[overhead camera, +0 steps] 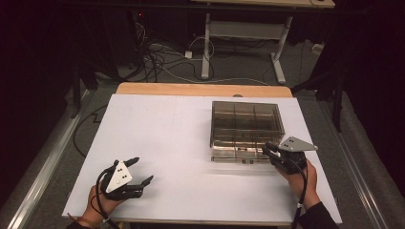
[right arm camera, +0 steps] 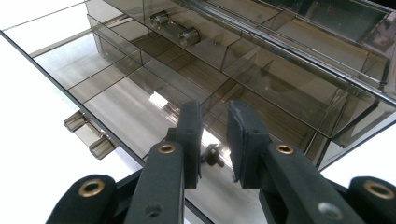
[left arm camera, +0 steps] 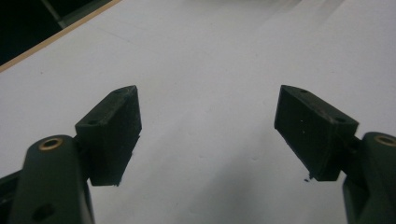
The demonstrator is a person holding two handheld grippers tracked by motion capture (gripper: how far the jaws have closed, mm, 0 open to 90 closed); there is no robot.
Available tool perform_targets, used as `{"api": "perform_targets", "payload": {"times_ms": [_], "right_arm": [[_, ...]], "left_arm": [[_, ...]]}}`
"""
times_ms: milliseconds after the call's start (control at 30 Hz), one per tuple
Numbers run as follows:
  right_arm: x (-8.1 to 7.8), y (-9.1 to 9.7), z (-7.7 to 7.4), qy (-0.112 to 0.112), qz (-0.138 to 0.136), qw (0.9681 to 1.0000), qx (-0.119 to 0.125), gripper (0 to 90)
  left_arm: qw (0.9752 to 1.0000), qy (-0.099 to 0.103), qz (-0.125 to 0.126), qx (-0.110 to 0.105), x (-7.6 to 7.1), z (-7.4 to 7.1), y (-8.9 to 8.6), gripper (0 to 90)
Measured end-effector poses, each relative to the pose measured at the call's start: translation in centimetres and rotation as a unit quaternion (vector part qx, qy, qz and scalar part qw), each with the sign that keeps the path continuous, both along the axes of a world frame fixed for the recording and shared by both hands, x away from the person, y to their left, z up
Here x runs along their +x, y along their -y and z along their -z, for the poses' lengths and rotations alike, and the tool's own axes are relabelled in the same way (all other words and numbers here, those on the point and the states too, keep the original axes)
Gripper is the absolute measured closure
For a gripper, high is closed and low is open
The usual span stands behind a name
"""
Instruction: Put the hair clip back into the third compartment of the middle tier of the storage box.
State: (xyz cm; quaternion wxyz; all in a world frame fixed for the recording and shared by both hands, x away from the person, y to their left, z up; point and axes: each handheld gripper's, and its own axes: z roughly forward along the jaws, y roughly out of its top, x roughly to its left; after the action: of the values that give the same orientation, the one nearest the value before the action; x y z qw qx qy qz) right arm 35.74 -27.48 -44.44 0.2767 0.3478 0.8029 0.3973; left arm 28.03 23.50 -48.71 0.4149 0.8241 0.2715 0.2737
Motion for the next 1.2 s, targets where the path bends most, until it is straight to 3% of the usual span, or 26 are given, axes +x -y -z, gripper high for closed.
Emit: {"api": "perform_targets", "payload": {"times_ms": [367,1200], "right_arm": [[0.0,0.0,0.0,0.001,0.001,1.0,0.001,74.8],[-1.2,0.4,-1.5,0.036,0.009,0.9992,0.016,69.4]], "left_arm": [[1.0,0.0,0.003,0.0,0.0,0.0,0.1,21.7],[1.0,0.0,0.004,0.001,0.0,0.0,0.0,21.7]]}}
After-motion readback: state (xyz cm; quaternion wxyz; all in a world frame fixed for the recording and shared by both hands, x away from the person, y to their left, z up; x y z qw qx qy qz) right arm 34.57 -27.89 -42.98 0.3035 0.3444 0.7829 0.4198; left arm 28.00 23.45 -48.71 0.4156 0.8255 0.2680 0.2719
